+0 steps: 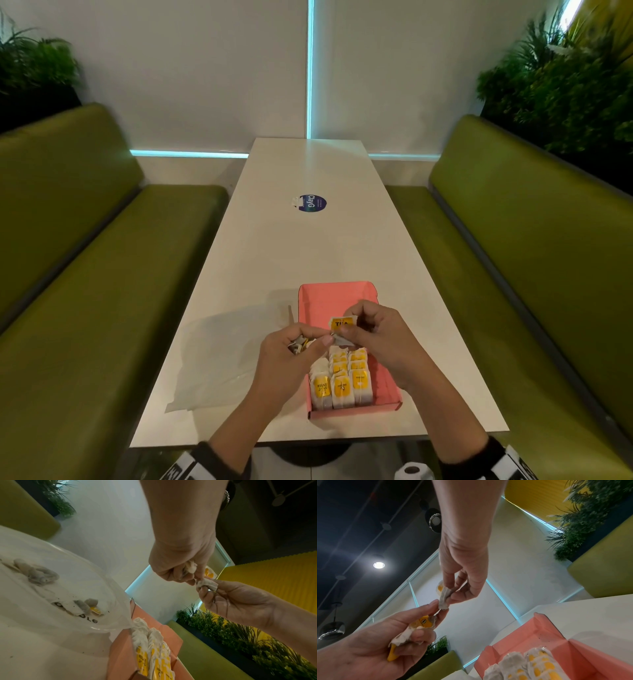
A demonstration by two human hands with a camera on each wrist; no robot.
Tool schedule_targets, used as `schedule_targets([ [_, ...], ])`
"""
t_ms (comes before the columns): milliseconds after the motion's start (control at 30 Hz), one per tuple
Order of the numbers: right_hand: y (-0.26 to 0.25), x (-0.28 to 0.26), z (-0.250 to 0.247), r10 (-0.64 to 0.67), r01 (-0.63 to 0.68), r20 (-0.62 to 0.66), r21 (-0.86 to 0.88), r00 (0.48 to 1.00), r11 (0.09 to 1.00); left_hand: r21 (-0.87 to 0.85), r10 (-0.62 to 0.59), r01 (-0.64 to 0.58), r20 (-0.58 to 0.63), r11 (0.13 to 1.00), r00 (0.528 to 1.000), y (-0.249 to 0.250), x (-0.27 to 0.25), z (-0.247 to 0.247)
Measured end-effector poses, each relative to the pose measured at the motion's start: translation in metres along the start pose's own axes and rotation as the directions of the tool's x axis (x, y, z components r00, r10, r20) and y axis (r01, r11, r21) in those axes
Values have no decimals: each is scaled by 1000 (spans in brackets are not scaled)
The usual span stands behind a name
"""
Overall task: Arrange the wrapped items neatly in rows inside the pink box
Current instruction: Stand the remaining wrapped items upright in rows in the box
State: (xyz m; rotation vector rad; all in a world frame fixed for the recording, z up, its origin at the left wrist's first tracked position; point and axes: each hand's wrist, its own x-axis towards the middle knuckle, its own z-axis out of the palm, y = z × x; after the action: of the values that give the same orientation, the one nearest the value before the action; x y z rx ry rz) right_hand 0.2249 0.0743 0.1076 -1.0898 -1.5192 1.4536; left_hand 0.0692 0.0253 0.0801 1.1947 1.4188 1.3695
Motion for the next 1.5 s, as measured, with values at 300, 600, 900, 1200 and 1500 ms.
schedule_targets([
  [300, -2, 0, -5, 55, -54, -35, 40, 998, 998, 0, 28, -28, 63, 1000, 998, -1, -1, -3],
  [600, 0, 0, 0, 99, -91, -38, 176, 994, 980, 201, 201, -244, 212, 949, 956, -13, 0, -6],
  [900, 1, 1, 4, 161, -136, -57, 306, 985, 942, 314, 408, -462, 225, 829, 885, -18, 3, -6],
  [1200, 2, 2, 14, 219, -167, -89, 398, 972, 902, 466, 663, -649, 162, 601, 731, -27, 1, 0],
  [1500, -4, 0, 10, 212, -206, 14, 312, 977, 928, 629, 775, -655, 129, 418, 619, -28, 3, -4],
])
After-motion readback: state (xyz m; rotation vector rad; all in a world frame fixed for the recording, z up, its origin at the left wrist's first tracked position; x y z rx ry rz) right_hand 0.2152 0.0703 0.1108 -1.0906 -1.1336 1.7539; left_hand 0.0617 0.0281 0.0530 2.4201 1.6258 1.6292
